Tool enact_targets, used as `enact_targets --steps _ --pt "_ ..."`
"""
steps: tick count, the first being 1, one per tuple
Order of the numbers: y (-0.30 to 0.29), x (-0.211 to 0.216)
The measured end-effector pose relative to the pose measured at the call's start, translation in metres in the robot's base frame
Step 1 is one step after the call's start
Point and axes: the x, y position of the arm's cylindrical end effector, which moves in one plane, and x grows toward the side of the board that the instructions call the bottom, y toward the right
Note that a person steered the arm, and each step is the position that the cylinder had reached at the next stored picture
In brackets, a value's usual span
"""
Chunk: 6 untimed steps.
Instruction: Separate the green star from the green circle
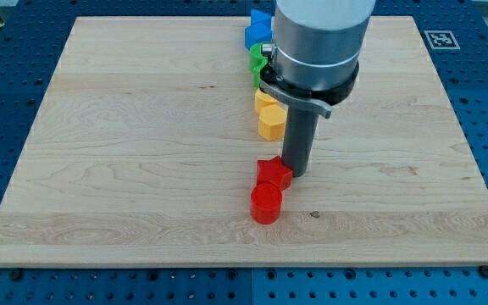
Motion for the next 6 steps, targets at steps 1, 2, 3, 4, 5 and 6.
enact_targets --steps 1,2,3,4,5,6 --pt "0.000 0.007" --pt "0.005 0.003" --pt "0.020 -0.031" --pt "0.023 -0.069" --pt "0.023 -0.071" --pt "0.023 -0.078"
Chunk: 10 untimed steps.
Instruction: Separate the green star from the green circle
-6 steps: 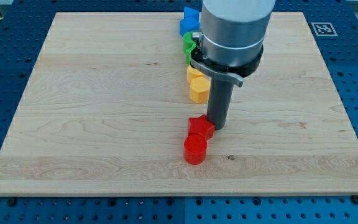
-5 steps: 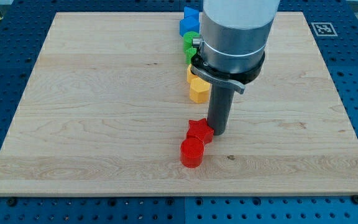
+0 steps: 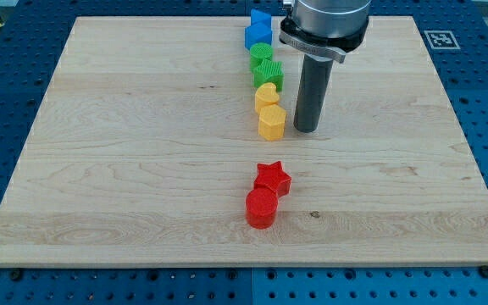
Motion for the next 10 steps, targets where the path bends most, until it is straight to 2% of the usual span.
enact_targets --steps 1,3,6,10 --pt "0.000 -0.014" --pt "0.001 -0.070" --pt "-0.033 -0.102" --pt "-0.047 -0.099"
